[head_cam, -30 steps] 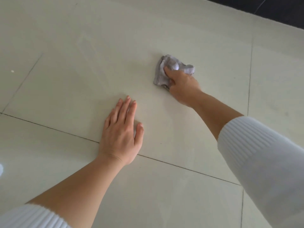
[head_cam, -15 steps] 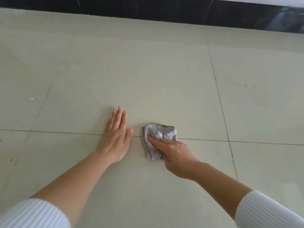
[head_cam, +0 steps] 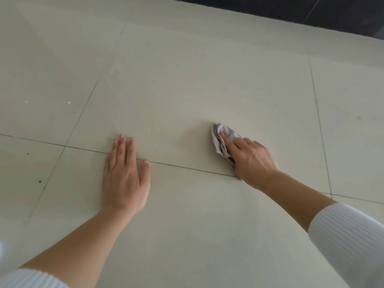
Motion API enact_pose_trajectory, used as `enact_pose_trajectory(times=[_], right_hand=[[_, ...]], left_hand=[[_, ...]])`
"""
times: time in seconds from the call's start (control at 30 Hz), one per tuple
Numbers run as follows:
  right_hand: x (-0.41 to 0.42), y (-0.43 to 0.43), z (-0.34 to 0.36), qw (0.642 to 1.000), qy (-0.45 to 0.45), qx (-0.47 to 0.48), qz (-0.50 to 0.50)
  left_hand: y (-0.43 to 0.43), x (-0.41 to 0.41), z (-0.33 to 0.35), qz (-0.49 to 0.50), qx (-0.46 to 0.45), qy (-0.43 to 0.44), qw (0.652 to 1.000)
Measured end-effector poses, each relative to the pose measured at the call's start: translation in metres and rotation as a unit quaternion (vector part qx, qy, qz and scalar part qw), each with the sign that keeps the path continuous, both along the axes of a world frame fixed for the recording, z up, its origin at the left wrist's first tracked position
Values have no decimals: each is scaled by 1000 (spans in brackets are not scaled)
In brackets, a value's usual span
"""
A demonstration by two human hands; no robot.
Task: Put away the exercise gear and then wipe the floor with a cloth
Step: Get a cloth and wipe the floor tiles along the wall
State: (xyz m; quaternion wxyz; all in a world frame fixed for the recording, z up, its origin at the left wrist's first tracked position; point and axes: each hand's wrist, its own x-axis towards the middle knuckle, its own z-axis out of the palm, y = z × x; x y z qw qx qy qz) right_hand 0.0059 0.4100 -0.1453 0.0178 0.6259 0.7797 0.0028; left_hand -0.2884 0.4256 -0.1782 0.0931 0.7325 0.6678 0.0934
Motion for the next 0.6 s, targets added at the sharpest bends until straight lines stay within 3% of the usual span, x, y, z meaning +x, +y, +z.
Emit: enact_pose_trajectory(times=[0.3, 0.4, 0.6], right_hand=[[-34, 47, 4, 969, 101, 1, -224], [-49, 30, -6, 963, 137, -37, -228], [-38, 63, -20, 961, 170, -9, -216]], left_hand=[[-1, 0, -1, 5, 2, -1, 1000], [-1, 0, 0, 4, 0, -3, 1000], [-2, 1, 2, 8, -3, -5, 1000]])
